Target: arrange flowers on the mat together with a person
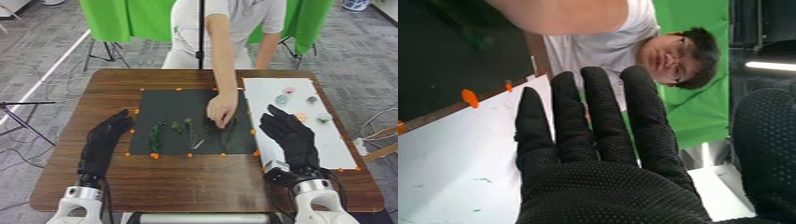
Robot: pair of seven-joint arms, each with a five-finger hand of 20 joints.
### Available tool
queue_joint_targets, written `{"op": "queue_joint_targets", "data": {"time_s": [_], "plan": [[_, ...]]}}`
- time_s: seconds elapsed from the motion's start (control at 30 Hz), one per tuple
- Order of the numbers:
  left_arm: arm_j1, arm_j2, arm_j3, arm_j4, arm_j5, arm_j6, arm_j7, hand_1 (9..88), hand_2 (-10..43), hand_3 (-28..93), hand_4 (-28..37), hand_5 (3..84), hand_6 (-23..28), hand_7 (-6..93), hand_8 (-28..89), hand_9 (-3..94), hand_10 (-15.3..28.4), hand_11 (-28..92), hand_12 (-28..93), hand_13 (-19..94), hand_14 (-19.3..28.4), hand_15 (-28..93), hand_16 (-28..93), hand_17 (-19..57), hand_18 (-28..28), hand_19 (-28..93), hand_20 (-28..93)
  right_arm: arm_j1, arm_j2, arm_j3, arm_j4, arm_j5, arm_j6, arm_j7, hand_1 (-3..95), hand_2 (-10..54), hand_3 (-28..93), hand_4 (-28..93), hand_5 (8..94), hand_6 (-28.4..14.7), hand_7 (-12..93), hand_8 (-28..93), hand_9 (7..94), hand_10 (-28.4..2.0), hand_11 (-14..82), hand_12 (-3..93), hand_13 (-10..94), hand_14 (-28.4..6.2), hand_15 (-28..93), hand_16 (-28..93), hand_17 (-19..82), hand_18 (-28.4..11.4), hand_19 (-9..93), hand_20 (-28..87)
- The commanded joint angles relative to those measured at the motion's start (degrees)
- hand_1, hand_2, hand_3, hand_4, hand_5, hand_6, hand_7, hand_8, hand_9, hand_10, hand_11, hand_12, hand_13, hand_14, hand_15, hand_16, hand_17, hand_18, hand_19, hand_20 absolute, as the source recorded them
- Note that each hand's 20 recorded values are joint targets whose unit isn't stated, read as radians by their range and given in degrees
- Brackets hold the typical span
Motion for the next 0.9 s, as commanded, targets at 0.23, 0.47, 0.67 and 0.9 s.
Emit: {"op": "queue_joint_targets", "data": {"time_s": [0.23, 0.47, 0.67, 0.9], "plan": [[0.7, -0.35, -0.08, 0.06, 0.04, -0.15, -0.87, 24.2, -6.1, 66, -17.6, 45.5, 3.7, 9.8, -4, 42.7, 12.8, 12, 17, 33, 16.6, 11, 6, 3.7, 12.0, 1, 17, -0.71, -0.24, -0.36, -0.85, -0.74, 0.39, 0.26, 9.3, 10.9, 77, -18, 46.2, -2.6, 12, -9, 47.3, -15.9, 5.4, 11.3, 35, -13.5, 11, 15, 16, -14.6, 12, 26], [0.25, -0.26, -0.18, 0.35, 0.12, -0.6, -0.75, 24.2, -6.2, 66, -17.6, 45.5, 3.8, 9.7, -4, 42.7, 12.8, 12, 17, 33, 16.5, 11, 6, 3.6, 12.0, 1, 17, -0.26, 0.2, -0.63, -0.57, -0.82, 0.77, 0.32, 9.4, 10.9, 77, -18, 46.2, -2.6, 12, -9, 47.4, -15.9, 5.6, 11.5, 36, -13.1, 11, 15, 16, -14.6, 12, 26], [0.12, -0.2, -0.19, 0.42, 0.23, -0.93, -0.8, 24.2, -6.1, 66, -17.7, 45.5, 3.7, 9.7, -4, 42.6, 12.7, 12, 17, 33, 16.5, 11, 6, 3.6, 12.0, 1, 17, -0.14, 0.21, -0.8, -0.44, -0.98, 0.57, 0.0, 10.1, 10.5, 77, -18, 46.4, -2.5, 12, -9, 47.6, -15.8, 5.6, 11.7, 36, -12.4, 12, 14, 16, -14.7, 13, 26], [0.31, -0.32, -0.42, 0.37, 0.17, -0.69, -0.84, 24.2, -6.1, 66, -17.6, 45.5, 3.7, 9.8, -4, 42.6, 12.7, 12, 17, 33, 16.5, 11, 6, 3.5, 12.0, 1, 17, 0.21, 0.3, -1.07, -0.22, -1.93, 0.46, -0.31, 11.5, 8.4, 77, -18, 46.4, -2.4, 13, -10, 47.7, -15.7, 5.6, 11.8, 36, -12.3, 12, 14, 17, -14.8, 15, 27]]}}
